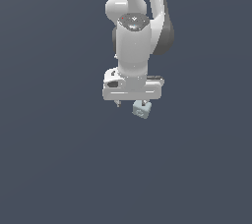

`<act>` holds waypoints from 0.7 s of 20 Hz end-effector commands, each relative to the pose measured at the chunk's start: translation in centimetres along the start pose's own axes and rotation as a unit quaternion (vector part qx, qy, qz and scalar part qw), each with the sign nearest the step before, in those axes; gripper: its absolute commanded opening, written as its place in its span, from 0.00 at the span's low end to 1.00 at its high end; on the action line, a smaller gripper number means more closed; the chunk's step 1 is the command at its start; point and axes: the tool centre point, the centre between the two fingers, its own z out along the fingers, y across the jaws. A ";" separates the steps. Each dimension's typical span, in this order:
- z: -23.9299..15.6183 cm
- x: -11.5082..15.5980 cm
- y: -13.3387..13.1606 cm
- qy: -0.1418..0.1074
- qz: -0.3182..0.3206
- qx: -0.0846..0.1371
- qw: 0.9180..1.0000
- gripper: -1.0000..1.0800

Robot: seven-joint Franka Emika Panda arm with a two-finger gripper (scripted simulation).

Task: Pick up the object and move it to a goal position.

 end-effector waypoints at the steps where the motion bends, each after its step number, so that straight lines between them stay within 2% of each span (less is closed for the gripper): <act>1: 0.0 0.0 0.0 0.000 0.000 0.000 1.000 0.96; 8: 0.3 0.1 2.5 -0.009 0.029 0.000 1.000 0.96; 14: 0.4 0.1 2.5 -0.009 0.026 0.000 1.000 0.96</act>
